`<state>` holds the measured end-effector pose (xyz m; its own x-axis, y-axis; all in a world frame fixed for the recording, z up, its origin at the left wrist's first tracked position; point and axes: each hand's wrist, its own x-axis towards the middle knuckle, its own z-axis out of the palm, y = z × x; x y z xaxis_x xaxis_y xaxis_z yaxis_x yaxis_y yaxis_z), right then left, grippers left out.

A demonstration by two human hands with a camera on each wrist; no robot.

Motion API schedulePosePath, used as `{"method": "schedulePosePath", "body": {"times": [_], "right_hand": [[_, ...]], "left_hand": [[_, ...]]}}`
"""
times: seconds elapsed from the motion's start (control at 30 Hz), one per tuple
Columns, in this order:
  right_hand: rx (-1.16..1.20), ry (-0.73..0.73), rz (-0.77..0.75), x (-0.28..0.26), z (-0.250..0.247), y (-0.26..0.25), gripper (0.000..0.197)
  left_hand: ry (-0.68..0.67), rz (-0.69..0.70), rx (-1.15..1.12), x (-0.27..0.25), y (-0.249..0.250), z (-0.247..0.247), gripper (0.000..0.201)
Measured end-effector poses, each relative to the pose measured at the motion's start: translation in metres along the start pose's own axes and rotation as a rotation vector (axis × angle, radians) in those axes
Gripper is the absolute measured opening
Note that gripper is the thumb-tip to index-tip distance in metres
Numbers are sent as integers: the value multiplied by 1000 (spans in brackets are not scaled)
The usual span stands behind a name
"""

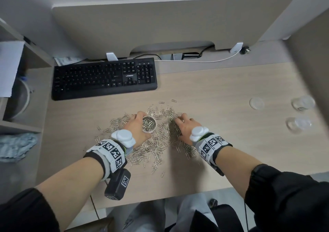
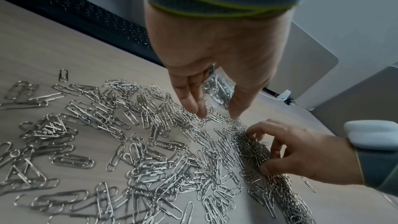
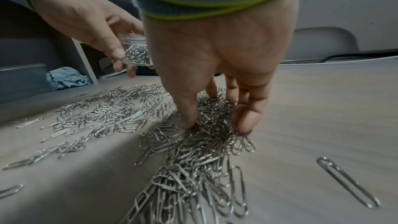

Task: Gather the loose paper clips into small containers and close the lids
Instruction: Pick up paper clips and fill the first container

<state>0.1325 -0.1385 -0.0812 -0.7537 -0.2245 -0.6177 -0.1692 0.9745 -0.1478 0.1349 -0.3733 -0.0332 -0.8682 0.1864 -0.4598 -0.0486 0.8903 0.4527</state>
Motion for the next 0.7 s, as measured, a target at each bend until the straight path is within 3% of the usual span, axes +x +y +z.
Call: {"method": "schedulePosePath", "body": {"times": [0.13, 0.27, 0.43, 0.57, 0.7], "right_hand": [[63, 13, 19, 0, -1, -4, 56], [176, 29, 98, -3, -11, 3, 28], [620, 142, 159, -16, -33, 8, 11], [921, 184, 87, -26, -62, 3, 15], [1024, 240, 3, -28, -85, -14, 19]], "left_hand": [[5, 3, 22, -1, 0, 1, 71], [7, 16, 28, 3, 4, 3, 68], [-1, 14, 45, 6, 15, 8, 71], [-45, 51, -14, 11, 27, 11, 67], [-35, 56, -36, 13, 35, 13, 73]]}}
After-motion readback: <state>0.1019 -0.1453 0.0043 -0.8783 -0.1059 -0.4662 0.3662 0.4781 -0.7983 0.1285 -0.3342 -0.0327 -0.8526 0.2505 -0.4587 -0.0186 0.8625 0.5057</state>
